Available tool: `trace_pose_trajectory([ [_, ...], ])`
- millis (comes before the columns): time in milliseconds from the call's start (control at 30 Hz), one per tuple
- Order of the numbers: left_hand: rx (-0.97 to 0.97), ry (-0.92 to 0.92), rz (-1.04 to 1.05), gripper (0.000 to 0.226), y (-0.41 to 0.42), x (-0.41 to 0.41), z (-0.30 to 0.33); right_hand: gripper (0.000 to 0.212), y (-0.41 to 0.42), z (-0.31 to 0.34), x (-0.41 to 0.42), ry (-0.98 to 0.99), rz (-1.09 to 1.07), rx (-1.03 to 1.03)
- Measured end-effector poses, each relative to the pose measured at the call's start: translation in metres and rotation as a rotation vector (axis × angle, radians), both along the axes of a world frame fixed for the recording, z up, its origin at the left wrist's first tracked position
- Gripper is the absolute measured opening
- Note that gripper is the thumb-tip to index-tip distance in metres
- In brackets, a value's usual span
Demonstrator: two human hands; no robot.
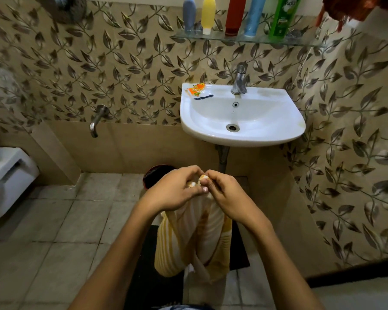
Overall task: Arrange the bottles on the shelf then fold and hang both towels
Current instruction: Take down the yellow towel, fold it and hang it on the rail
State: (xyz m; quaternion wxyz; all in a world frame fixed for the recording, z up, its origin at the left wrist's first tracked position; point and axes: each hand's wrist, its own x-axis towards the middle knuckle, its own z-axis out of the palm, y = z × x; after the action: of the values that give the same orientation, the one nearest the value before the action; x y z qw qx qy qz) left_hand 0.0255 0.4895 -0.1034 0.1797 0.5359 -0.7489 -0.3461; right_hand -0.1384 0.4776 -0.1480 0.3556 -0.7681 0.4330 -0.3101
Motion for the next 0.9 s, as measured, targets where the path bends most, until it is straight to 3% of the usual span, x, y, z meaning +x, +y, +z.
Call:
trace_pose_trajectory([
  [133, -0.098, -0.180, 0.077, 0.017, -0.005, -0.003, 0.002, 0.021, 0.005, 0.000, -0.001, -0.009, -0.023, 0.019],
  [267, -0.162, -0.203, 0.106, 0.016, -0.005, -0.006, 0.008, 0.009, 0.014, -0.006, -0.002, -0.022, -0.042, 0.030],
  [433, -0.277, -0.101, 0.066, 0.022, 0.001, -0.007, 0.017, 0.033, 0.018, -0.022, -0.007, 0.012, -0.246, 0.014],
  [500, -0.310, -0.014, 0.080, 0.025, 0.003, -0.001, 0.024, 0.028, 0.017, -0.031, -0.014, 0.040, -0.340, 0.071],
  [600, -0.332, 0.070, 0.146, 0.018, 0.001, 0.012, 0.031, 0.004, 0.015, -0.041, -0.025, 0.059, -0.383, 0.212],
  [667, -0.303, 0.078, 0.235, 0.011, -0.002, 0.021, 0.030, 0.014, 0.015, -0.041, -0.028, 0.056, -0.358, 0.231],
  [700, -0.262, 0.068, 0.289, 0.015, -0.003, 0.024, 0.027, 0.019, 0.016, -0.038, -0.026, 0.045, -0.338, 0.222],
  [767, -0.149, 0.007, 0.315, 0.047, -0.003, 0.027, 0.021, 0.025, 0.018, -0.028, -0.020, 0.014, -0.290, 0.172],
  [833, -0.054, -0.030, 0.196, 0.069, 0.000, 0.023, 0.017, 0.026, 0.021, -0.018, -0.011, -0.026, -0.221, 0.106],
  [900, 0.016, -0.039, 0.050, 0.068, 0.002, 0.013, 0.011, 0.021, 0.022, -0.006, -0.003, -0.051, -0.153, 0.035],
])
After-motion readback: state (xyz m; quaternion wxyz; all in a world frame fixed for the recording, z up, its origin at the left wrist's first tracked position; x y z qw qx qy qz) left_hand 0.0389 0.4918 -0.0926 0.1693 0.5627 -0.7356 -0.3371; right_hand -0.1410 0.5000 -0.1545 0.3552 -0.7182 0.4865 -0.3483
